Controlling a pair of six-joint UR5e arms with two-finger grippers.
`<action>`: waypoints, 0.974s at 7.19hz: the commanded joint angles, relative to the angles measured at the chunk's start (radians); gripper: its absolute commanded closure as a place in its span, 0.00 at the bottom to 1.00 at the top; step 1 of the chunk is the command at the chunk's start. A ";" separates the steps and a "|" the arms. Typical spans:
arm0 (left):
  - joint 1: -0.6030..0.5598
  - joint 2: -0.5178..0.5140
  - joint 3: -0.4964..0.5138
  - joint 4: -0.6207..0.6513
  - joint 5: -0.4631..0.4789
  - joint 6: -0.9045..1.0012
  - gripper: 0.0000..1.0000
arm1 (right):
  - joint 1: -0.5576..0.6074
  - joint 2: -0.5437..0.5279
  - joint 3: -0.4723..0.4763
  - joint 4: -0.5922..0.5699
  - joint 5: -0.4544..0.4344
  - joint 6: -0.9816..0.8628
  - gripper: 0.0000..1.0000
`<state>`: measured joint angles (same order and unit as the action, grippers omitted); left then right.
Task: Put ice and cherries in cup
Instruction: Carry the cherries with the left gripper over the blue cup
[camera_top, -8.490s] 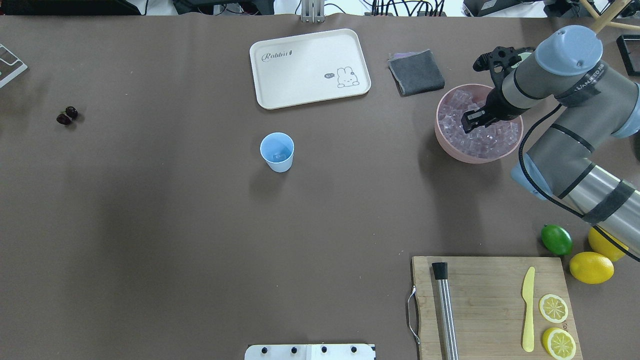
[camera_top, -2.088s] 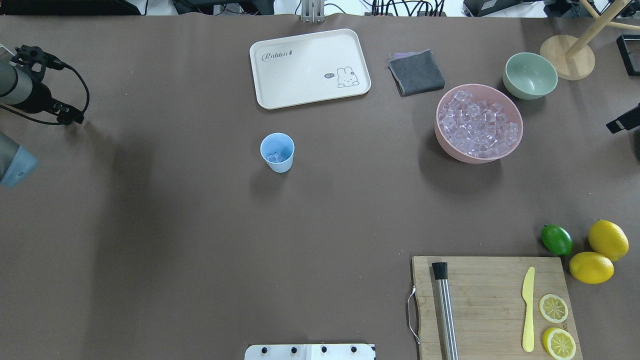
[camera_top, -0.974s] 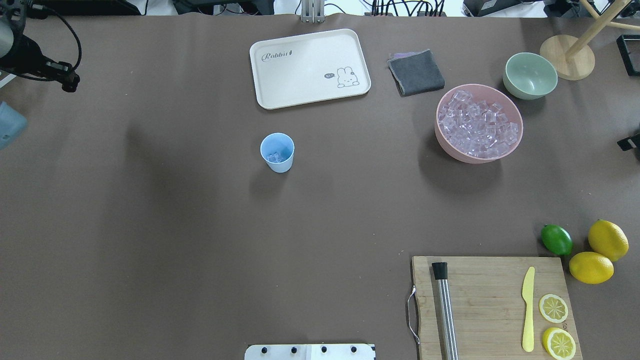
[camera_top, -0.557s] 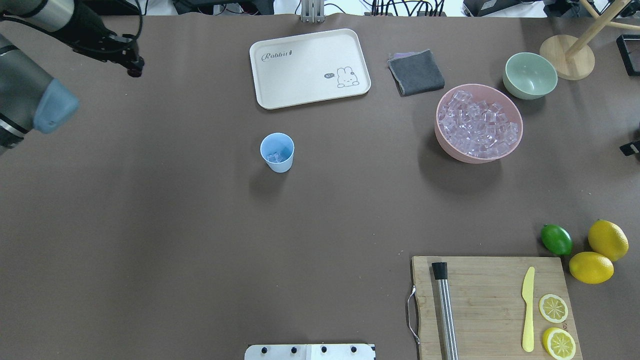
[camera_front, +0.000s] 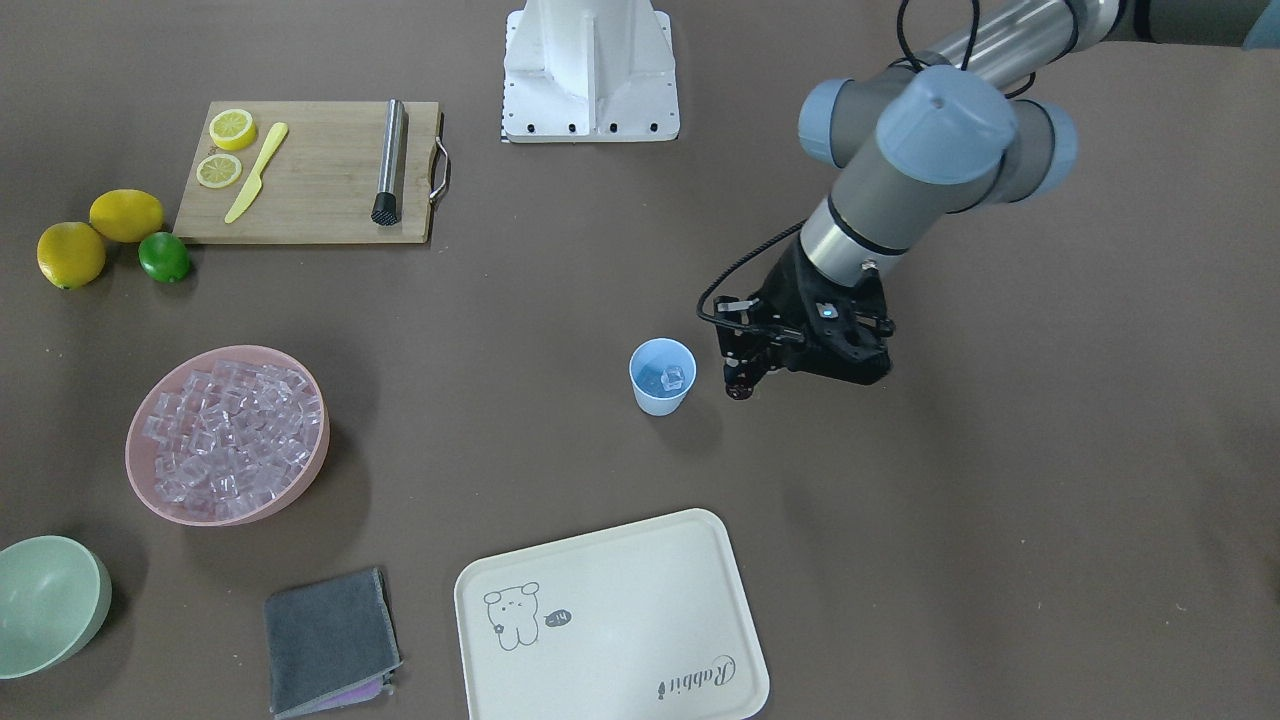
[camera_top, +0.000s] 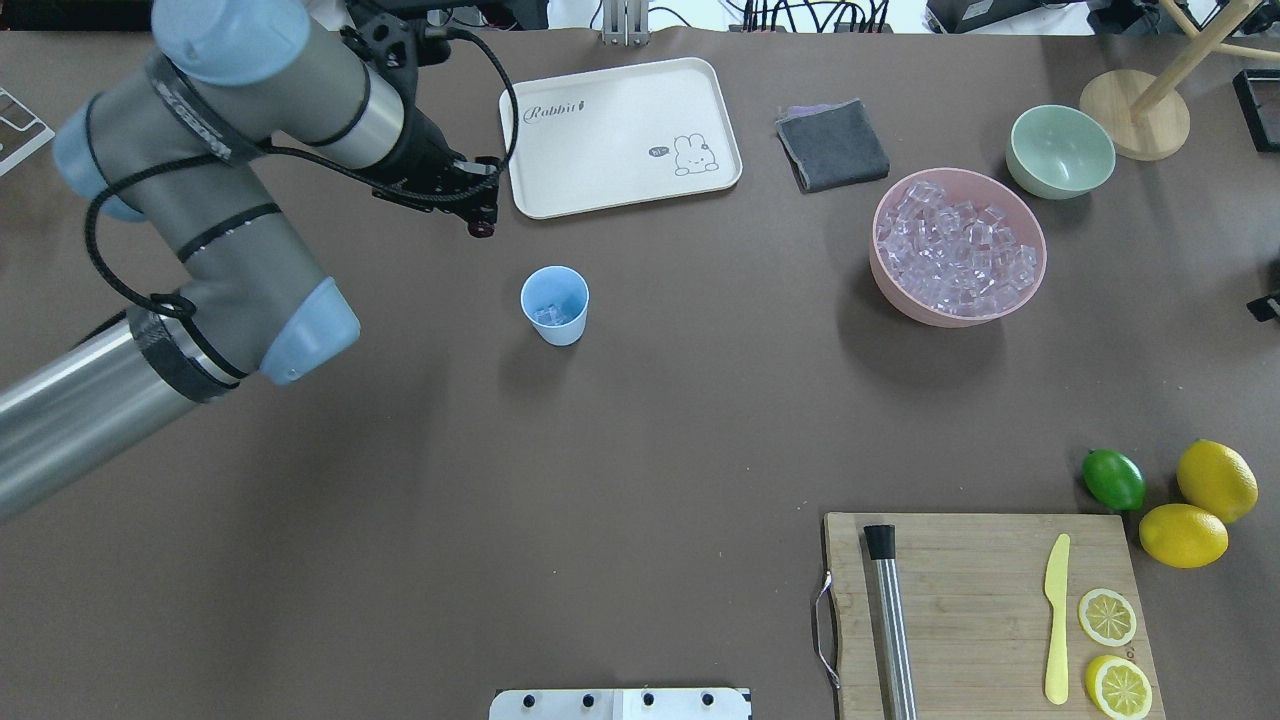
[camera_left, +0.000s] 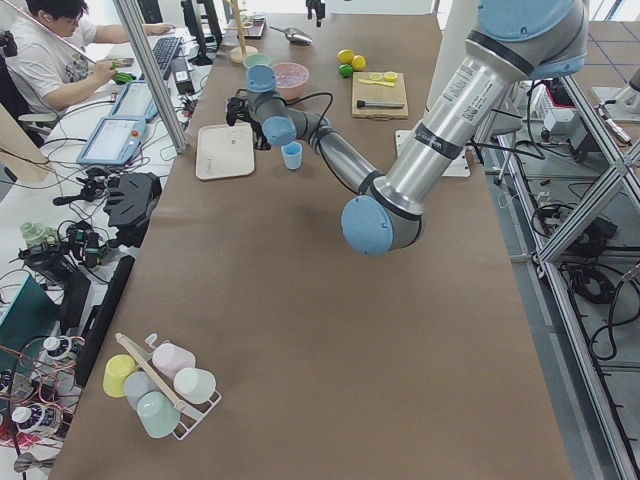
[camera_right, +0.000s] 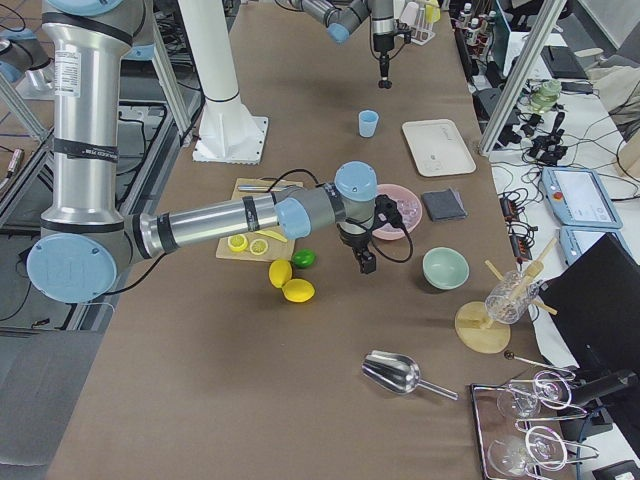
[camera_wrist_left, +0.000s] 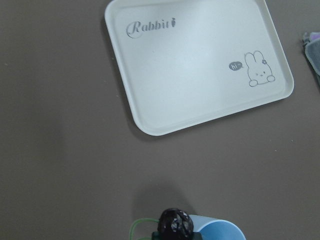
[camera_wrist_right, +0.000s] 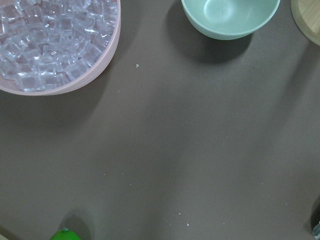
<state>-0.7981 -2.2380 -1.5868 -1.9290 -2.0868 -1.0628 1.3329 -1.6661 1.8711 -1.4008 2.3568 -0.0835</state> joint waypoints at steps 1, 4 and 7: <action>0.057 -0.014 0.002 -0.001 0.054 -0.034 1.00 | 0.114 0.024 -0.100 -0.013 0.117 -0.112 0.02; 0.077 -0.012 0.004 -0.001 0.080 -0.034 1.00 | 0.144 0.202 -0.338 -0.014 0.156 -0.146 0.02; 0.114 -0.014 0.005 -0.002 0.126 -0.035 1.00 | 0.181 0.232 -0.371 -0.041 0.173 -0.182 0.02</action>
<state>-0.6939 -2.2512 -1.5824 -1.9308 -1.9715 -1.0977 1.5065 -1.4474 1.5075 -1.4251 2.5269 -0.2609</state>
